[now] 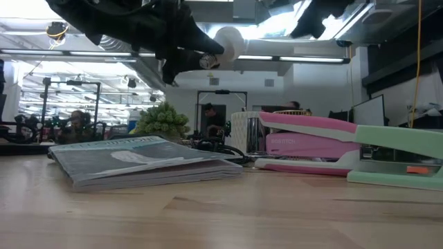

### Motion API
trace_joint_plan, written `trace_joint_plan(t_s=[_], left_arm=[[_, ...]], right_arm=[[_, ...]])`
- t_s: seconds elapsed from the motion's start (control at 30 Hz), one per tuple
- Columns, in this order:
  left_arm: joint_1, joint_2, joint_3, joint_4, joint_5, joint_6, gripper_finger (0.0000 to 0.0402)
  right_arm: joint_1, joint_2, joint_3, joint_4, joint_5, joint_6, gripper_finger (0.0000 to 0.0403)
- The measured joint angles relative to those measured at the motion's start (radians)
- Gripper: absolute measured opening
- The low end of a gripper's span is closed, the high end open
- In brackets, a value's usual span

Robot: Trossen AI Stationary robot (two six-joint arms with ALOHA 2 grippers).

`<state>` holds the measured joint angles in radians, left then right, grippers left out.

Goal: Screw lightbulb
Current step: Insert the white lightbulb into the silver lamp

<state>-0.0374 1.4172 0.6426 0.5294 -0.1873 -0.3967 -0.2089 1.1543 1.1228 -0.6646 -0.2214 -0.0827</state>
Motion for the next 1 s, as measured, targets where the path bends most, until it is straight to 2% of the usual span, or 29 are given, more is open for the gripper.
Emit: trace_joint_plan(t_s=[0.1,0.23,0.43,0.6,0.73,0.87,1.0], left_arm=[[-0.019,0.026,0.0,0.046,-0.018,0.004,0.0145],[-0.035,0.091,0.0,0.148,-0.019,0.022,0.0145],[-0.035,0.226,0.0,0.309,-0.019,0.037,0.0145],[-0.032,0.344,0.034,0.433,-0.019,0.079,0.0145],[-0.028,0.417,0.089,0.433,-0.018,0.122,0.0145],[-0.009,0.449,0.126,0.428,-0.019,0.165,0.0145],[0.016,0.454,0.131,0.421,-0.015,0.173,0.0145]], right_arm=[[0.0,-0.005,-0.145,0.192,0.0,0.001,0.02],[0.0,-0.003,-0.334,0.531,0.002,0.035,0.02],[0.0,0.001,-0.513,0.878,0.117,0.086,0.02],[-0.001,0.025,-0.58,0.998,0.15,0.142,0.02],[0.0,0.073,-0.588,1.033,0.134,0.167,0.02],[0.0,0.111,-0.588,1.09,0.086,0.187,0.02],[-0.002,0.133,-0.588,1.12,0.083,0.198,0.02]])
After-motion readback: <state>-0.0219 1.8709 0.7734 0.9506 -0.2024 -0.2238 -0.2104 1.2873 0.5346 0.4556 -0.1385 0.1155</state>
